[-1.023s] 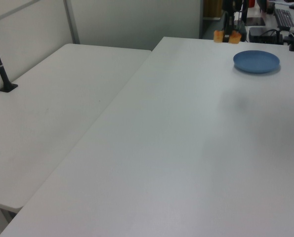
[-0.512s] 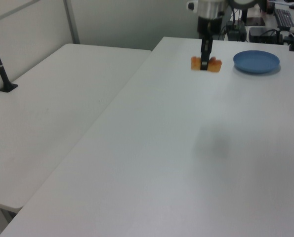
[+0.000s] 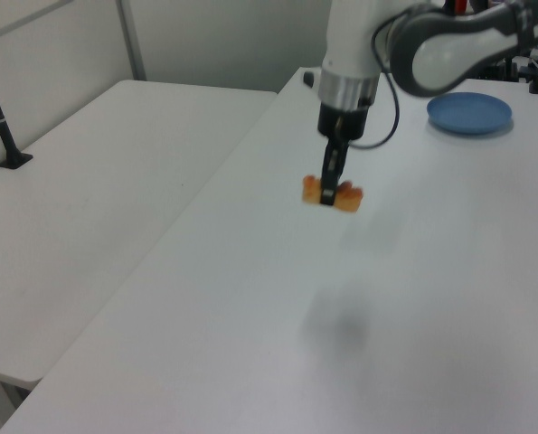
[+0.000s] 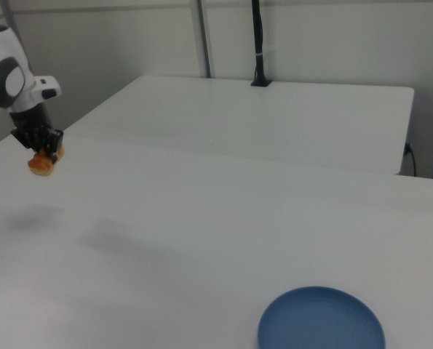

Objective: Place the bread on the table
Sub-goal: 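Lift the bread roll off the plate and carry it across the table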

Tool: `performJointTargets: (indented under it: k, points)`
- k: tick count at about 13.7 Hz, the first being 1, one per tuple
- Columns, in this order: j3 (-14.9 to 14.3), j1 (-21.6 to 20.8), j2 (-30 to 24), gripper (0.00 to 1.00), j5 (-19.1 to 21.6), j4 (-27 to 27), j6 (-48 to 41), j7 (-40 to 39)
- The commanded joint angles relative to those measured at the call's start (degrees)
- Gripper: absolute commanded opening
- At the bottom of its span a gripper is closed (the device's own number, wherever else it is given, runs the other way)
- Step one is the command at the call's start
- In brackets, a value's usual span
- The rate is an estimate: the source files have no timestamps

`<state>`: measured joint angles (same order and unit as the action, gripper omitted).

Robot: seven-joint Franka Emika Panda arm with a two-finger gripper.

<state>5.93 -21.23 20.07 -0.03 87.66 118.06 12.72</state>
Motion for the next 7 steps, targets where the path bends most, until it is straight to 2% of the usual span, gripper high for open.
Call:
performJointTargets:
  k: [1, 4, 7]
  points:
    - [-0.1, -4.9, 6.0, 0.26, -2.8, -2.2, 10.6, 4.8]
    - [-0.1, -5.8, 10.0, 0.27, -3.7, -2.2, 18.5, 7.5]
    - [-0.1, -6.8, 14.6, 0.28, -8.5, -2.2, 24.5, 10.5]
